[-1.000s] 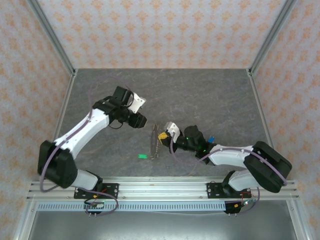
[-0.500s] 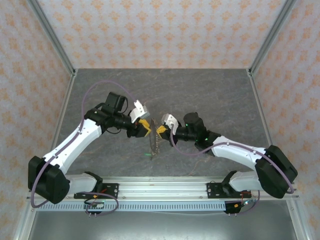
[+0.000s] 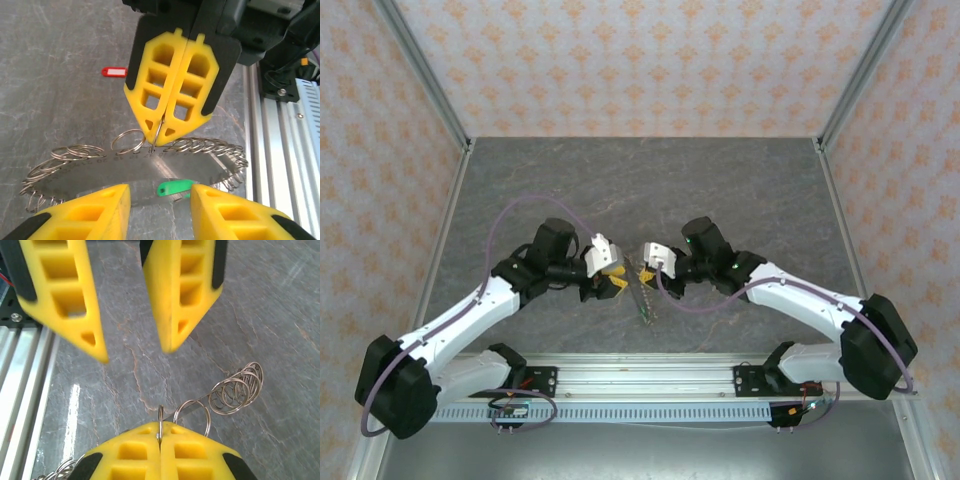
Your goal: Put the keys on the keyring
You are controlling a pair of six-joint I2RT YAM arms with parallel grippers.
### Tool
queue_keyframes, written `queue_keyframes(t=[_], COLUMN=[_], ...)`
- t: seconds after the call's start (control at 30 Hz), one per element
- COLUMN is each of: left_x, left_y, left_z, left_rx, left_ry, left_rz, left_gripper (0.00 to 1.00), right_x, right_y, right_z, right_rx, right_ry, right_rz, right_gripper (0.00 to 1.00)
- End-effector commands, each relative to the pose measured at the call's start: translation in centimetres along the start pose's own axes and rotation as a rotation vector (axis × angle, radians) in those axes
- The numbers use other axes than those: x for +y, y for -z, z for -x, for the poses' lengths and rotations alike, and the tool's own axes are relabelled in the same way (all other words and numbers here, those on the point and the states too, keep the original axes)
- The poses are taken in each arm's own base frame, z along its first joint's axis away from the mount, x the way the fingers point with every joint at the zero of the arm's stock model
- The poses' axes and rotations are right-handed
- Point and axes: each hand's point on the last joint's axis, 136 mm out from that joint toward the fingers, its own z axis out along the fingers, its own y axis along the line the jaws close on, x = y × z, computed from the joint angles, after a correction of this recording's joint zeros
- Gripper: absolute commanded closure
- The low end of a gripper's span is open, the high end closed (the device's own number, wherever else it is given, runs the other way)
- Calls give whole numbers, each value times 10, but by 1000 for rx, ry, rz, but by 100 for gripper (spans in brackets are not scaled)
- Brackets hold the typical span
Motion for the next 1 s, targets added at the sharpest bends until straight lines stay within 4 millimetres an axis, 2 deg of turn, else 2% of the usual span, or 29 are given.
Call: queue_keyframes(t=[0.0, 0.2, 0.43, 0.7, 0.97], left_x=[24, 21, 14, 11, 16], left_y=[6, 6, -10, -24, -30], left_z=[20, 18, 22, 9, -6], left_rx=[-141, -180, -156, -71, -5], left_ry=[-21, -20, -45, -66, -74], left_rz=[172, 192, 96, 24, 30], left_gripper=[61, 59, 60, 64, 69], right_x=[1, -4, -9, -12, -11], right_y=[3, -7, -19, -21, -20], right_z=[20, 16, 11, 8, 7], right_rx=[-79, -68, -64, -82, -97], right_ry=[40, 41, 39, 42, 54], right_rz=[84, 120, 134, 121, 118], right_gripper=[100, 100, 100, 100, 100])
